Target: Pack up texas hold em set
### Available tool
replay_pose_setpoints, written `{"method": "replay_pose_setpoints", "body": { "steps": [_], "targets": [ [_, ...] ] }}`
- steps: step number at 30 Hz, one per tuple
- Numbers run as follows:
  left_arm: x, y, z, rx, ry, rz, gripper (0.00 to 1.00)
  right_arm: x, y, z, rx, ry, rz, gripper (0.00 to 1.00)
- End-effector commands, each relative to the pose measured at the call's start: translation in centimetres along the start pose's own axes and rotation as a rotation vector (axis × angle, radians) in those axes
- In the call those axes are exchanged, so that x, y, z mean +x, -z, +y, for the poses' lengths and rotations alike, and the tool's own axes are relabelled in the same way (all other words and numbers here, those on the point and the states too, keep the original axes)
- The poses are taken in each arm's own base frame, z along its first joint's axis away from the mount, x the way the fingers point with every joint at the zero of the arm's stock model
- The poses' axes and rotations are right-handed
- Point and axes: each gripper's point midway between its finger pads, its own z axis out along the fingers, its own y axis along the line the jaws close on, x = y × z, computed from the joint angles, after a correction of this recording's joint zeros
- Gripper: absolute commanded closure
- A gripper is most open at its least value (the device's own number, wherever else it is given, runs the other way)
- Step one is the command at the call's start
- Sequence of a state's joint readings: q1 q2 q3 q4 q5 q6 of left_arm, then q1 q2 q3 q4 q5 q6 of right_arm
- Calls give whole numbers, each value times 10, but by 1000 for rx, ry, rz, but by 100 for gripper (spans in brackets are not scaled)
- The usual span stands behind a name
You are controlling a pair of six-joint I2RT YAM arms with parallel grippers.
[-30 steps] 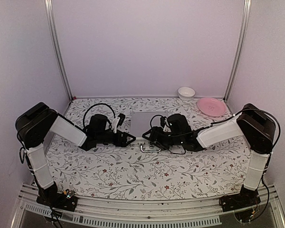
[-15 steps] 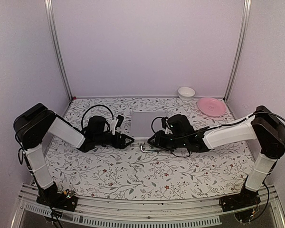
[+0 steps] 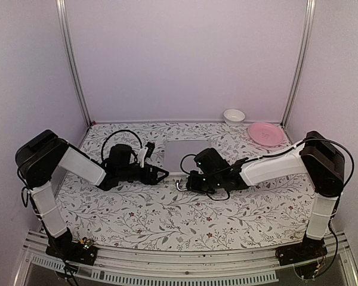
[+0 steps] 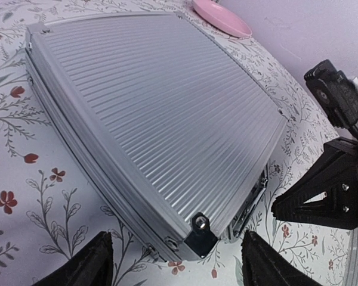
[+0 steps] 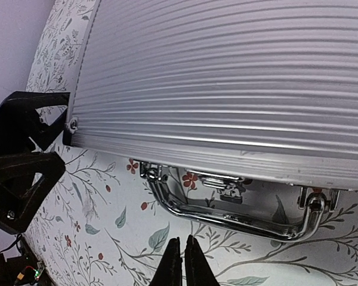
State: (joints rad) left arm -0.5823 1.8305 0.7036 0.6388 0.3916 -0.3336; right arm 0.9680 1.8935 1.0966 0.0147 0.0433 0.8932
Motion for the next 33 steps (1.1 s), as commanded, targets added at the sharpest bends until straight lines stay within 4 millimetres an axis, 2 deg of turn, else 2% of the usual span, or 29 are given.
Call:
{"method": "replay_pose_setpoints", "body": {
  "steps": [1,15,24,28,29,33],
  "targets": [
    [-9,3,-4,14,-6,-26,26,-3,-7,-7,53,-3,-19,95],
    [-6,0,-3,21,-2,-17,26,-13,-18,-15,118,-4,-61,96],
    [-6,0,-4,23,0,-16,26,-12,-23,-22,155,1,-61,96],
    [-7,0,-4,23,-1,-17,26,-7,-28,-33,193,8,-52,96],
    [-7,0,-4,24,-1,-18,26,-16,-28,-25,181,5,-72,96],
    [-7,0,-4,26,-1,-18,26,-19,-30,-28,203,12,-82,96]
  ]
}}
